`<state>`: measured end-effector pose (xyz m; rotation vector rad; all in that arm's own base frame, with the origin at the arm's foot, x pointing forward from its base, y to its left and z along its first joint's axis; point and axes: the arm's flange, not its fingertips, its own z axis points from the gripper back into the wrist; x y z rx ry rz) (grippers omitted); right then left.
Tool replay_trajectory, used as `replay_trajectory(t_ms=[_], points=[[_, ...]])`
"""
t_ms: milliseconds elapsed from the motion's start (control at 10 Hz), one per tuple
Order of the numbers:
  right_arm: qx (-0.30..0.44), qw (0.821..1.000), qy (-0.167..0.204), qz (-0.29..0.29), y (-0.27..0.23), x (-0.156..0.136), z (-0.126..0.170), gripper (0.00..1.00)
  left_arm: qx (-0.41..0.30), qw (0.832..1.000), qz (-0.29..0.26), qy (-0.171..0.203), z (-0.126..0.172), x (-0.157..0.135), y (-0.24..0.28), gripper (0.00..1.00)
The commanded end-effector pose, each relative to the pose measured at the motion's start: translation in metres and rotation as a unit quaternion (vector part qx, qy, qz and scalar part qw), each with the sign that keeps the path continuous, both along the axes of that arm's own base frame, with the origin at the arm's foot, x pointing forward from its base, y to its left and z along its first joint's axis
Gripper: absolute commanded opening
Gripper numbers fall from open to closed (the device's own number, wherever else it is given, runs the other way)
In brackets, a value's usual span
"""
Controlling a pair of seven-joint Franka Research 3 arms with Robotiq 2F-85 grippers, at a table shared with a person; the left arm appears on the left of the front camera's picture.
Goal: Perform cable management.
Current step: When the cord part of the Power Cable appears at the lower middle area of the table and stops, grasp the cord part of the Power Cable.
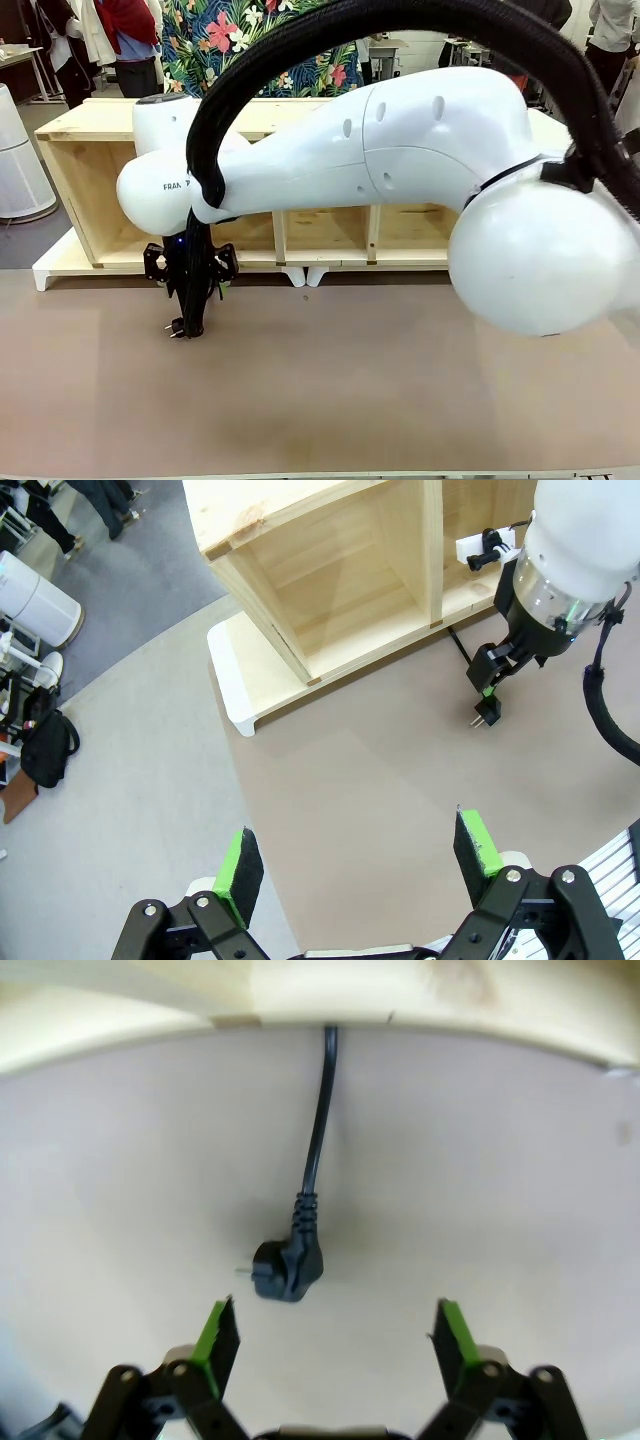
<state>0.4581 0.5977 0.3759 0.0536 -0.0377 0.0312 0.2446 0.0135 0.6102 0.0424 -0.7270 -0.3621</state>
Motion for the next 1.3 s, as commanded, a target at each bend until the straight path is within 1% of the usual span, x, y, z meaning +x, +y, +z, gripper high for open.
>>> replay_trajectory(t_ms=[0, 200, 500, 600, 800, 900, 1200], points=[[-0.022, 1.0, -0.021, -0.007, 0.021, 0.013, -0.003, 1.0, 0.0, 1.0, 0.001, 0.002, 0.0, 0.0, 0.0, 1.0], [-0.021, 0.999, -0.027, -0.02, 0.029, 0.017, -0.012, 1.0, 0.0, 1.0, 0.001, 0.002, 0.0, 0.0, 0.0, 1.0], [-0.027, 0.997, -0.048, -0.057, 0.032, 0.019, -0.023, 1.0, 0.0, 1.0, 0.001, 0.002, 0.0, 0.0, 0.0, 1.0], [-0.026, 0.996, -0.046, -0.068, 0.031, 0.018, -0.025, 1.0, 0.0, 1.0, 0.001, 0.002, 0.0, 0.0, 0.0, 1.0], [-0.022, 0.993, -0.038, -0.112, 0.029, 0.017, -0.031, 1.0, 0.0, 1.0, 0.001, 0.002, 0.0, 0.0, 0.0, 1.0], [-0.025, 0.992, -0.036, -0.118, 0.029, 0.017, -0.034, 1.0, 0.0, 1.0, 0.001, 0.002, 0.0, 0.0, 0.0, 1.0], [-0.037, 0.993, -0.037, -0.105, 0.024, 0.017, -0.041, 1.0, 0.0, 1.0, 0.001, 0.002, 0.0, 0.0, 0.0, 1.0]])
